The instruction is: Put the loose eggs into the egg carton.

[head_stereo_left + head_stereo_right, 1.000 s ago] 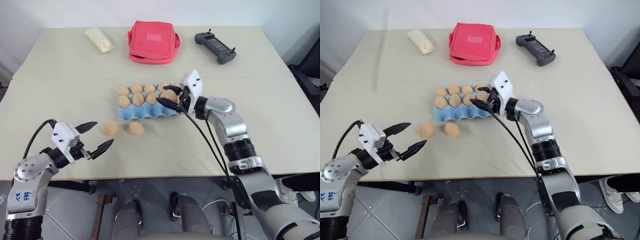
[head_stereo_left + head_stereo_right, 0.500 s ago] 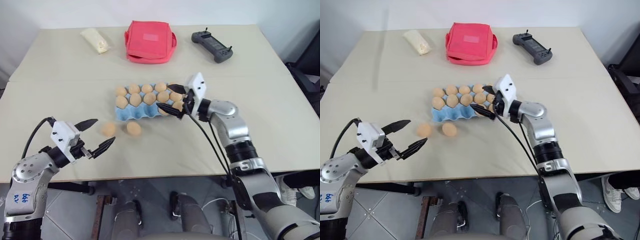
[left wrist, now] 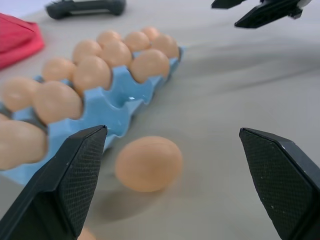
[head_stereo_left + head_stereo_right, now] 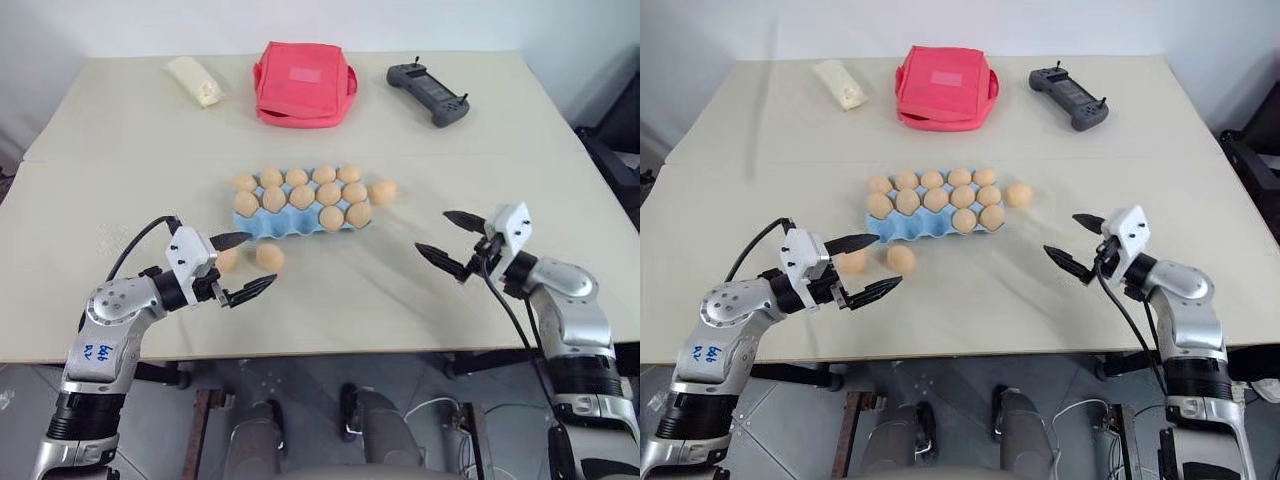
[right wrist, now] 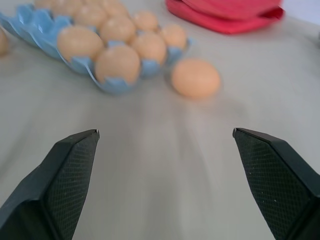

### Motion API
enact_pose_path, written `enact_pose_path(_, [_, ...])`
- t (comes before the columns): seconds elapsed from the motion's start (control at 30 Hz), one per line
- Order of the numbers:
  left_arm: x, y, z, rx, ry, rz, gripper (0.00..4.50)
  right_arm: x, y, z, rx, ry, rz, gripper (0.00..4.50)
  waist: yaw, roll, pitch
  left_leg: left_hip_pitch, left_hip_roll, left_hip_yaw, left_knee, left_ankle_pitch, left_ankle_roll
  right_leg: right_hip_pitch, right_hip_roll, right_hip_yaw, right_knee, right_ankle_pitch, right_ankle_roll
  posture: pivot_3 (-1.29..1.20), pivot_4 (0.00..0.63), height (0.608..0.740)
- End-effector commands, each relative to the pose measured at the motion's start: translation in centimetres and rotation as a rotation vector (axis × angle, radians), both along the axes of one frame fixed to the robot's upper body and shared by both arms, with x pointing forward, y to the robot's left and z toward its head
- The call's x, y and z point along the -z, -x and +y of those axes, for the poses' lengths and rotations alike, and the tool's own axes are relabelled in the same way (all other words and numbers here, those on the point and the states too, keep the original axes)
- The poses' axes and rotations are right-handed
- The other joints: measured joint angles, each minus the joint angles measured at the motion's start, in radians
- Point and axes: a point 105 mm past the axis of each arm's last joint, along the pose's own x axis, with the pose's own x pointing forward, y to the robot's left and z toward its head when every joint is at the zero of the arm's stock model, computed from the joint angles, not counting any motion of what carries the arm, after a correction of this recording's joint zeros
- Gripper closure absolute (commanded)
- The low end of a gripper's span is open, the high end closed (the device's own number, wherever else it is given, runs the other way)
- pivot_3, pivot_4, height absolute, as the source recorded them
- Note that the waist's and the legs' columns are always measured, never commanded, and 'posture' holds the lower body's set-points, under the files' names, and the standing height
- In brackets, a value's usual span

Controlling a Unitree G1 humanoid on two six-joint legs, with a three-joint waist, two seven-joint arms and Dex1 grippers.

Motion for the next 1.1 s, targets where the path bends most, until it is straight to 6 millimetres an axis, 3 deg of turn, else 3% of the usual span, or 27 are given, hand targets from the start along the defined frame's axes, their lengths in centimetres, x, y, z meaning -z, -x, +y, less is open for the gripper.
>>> enact_pose_path(0.03, [-0.9,-0.1,-0.1,0.020,0.001,-0.041,0.00,-1.9,-0.3,-0.3,0.023,-0.023,-0.080,0.01,-0.004,0.000,0.000,0.000,0.000,-0.001,0.001,0.000,0.000,0.000,0.001,0.001,0.000,0.001,0.000,0.00,0.150,0.740])
enact_pose_path(0.33, [-2.0,0.0,2.2,-0.077,0.036,-0.070,0.00,-4.6,-6.1,4.1,-0.053,0.030,-0.052,0.01,-0.031,0.000,0.000,0.002,0.000,-0.003,0.003,0.001,0.000,-0.001,0.008,0.008,-0.002,0.007,-0.004,0.00,0.150,0.740])
enact_pose_path(0.5, [-2.0,0.7,3.2,-0.127,0.033,-0.075,0.00,-4.5,-8.7,6.4,-0.097,0.201,0.002,0.01,-0.035,0.000,0.000,0.001,0.000,0.000,0.000,0.004,0.002,-0.003,0.008,0.007,0.001,0.006,-0.006,0.00,0.150,0.740])
enact_pose_path(0.73, [-2.0,2.1,4.7,-0.201,0.034,-0.070,0.00,-5.0,-10.1,8.6,-0.140,0.424,-0.013,0.01,-0.041,0.000,0.000,0.001,0.000,0.001,-0.002,0.002,-0.001,-0.004,0.008,0.007,0.001,0.005,-0.005,0.00,0.150,0.740])
enact_pose_path(0.93, [-2.1,2.8,4.8,-0.220,0.039,-0.071,0.00,-5.2,-10.7,10.8,-0.135,0.474,-0.015,0.01,-0.044,0.000,0.000,0.001,0.000,0.001,-0.001,0.001,-0.001,-0.004,0.008,0.007,0.002,0.005,-0.006,0.00,0.150,0.740])
enact_pose_path(1.1, [-2.1,2.9,5.0,-0.228,0.039,-0.071,0.00,-4.4,-10.0,12.8,-0.226,0.451,0.044,0.01,-0.045,0.000,0.000,0.002,0.001,0.001,-0.001,0.001,-0.002,-0.004,0.008,0.008,0.003,0.005,-0.006,0.00,0.150,0.740])
